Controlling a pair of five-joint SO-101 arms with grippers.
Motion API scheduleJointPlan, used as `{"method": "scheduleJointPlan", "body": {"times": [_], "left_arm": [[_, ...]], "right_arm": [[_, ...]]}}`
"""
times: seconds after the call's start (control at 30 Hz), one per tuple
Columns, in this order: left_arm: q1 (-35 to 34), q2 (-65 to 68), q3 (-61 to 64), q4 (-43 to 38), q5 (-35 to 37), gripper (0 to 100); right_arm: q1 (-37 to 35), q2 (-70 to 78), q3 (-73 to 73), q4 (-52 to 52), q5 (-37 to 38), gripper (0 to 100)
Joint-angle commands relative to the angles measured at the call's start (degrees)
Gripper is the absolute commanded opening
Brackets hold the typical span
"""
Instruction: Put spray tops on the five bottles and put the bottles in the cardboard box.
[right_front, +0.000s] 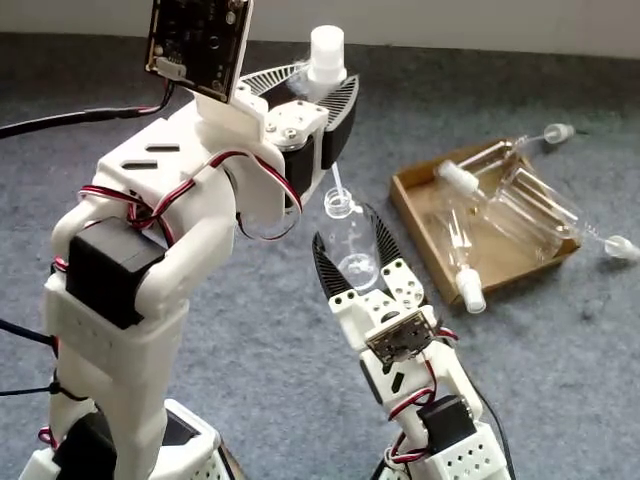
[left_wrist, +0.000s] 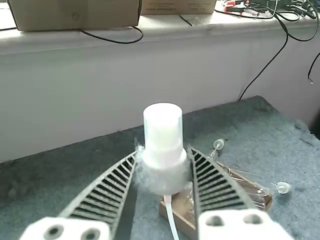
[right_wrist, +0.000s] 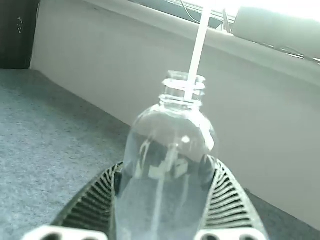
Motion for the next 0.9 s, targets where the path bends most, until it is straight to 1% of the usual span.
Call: {"method": "scheduleJointPlan", "body": {"times": [0.0, 0.17, 0.27, 0.37, 0.5, 0.57, 0.63, 0.7, 0.87], "left_arm": [[0.92, -1.1, 3.56, -1.76, -0.53, 0], [0.92, -2.33, 9.27, -1.76, -0.53, 0], [1.1, -6.73, 14.37, -3.16, -0.44, 0], [1.1, -11.91, 23.6, -8.44, -0.53, 0], [1.36, -20.35, 39.25, -19.6, -0.53, 0], [2.95, -24.66, 46.29, -25.58, -0.53, 0], [3.74, -28.18, 51.74, -29.63, -0.53, 0], [3.74, -30.11, 55.25, -31.82, -0.53, 0], [4.35, -30.9, 59.65, -32.79, -0.44, 0]], "right_arm": [[-0.31, -0.75, 9.89, 0.31, 0.7, 5.6], [-0.31, -0.75, 9.89, 0.31, 0.26, 5.6], [-0.31, -0.75, 9.89, 0.31, -4.66, 5.6], [-0.31, -0.75, 9.89, 0.31, -6.24, 5.6], [-0.31, -0.75, 9.89, 0.4, -6.42, 5.6], [-0.31, -0.75, 9.89, 0.4, -6.42, 5.6], [-0.31, -0.66, 9.89, 0.48, -6.42, 5.6], [-0.31, -0.57, 9.89, 0.48, -6.42, 5.6], [-0.31, -0.31, 9.89, 0.48, -6.42, 5.6]]}}
